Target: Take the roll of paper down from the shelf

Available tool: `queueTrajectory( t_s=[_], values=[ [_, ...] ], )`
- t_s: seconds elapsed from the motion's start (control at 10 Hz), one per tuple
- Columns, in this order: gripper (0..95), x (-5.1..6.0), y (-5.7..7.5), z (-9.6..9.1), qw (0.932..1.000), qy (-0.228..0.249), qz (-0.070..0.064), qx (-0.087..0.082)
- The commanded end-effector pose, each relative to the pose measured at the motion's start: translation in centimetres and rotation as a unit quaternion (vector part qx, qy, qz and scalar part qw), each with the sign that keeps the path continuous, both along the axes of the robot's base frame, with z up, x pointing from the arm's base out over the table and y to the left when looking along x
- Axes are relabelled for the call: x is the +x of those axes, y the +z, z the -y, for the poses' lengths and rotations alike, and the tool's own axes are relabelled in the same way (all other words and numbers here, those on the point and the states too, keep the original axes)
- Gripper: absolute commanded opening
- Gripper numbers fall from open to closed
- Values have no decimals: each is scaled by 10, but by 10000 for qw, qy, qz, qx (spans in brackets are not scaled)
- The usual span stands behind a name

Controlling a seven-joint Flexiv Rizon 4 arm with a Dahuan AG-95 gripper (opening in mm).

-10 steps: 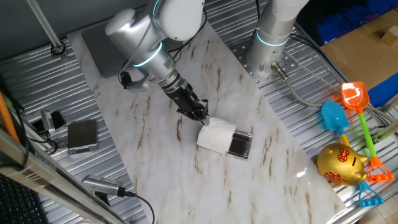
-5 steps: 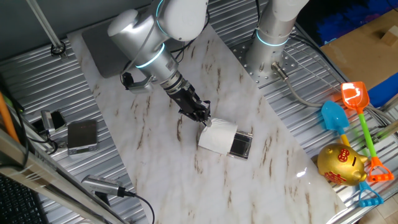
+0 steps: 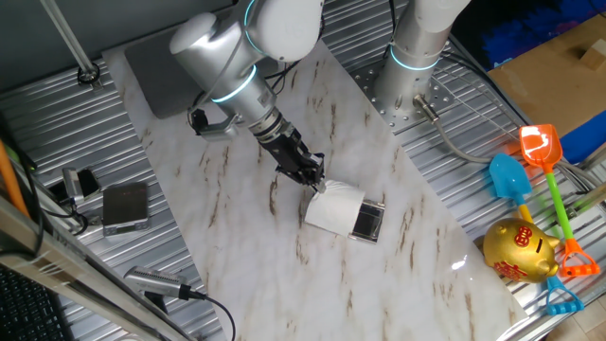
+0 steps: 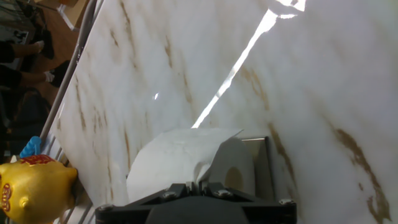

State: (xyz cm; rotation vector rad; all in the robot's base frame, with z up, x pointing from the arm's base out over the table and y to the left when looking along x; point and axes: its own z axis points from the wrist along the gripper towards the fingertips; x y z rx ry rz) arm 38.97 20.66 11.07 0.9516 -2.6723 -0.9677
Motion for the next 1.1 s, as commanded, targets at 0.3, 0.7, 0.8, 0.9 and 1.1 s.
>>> queueTrajectory(
  t_s=[0.3, 0.7, 0.8, 0.9, 1.1],
  values=[
    [0, -3, -1, -5, 10000, -38, 8, -24],
    [0, -6, 1, -8, 10000, -45, 9, -45],
    [0, -7, 1, -9, 10000, -54, 6, -55],
    [0, -9, 1, -11, 10000, -63, 8, -61],
    [0, -12, 1, -15, 9999, -91, 6, -70]
  ],
)
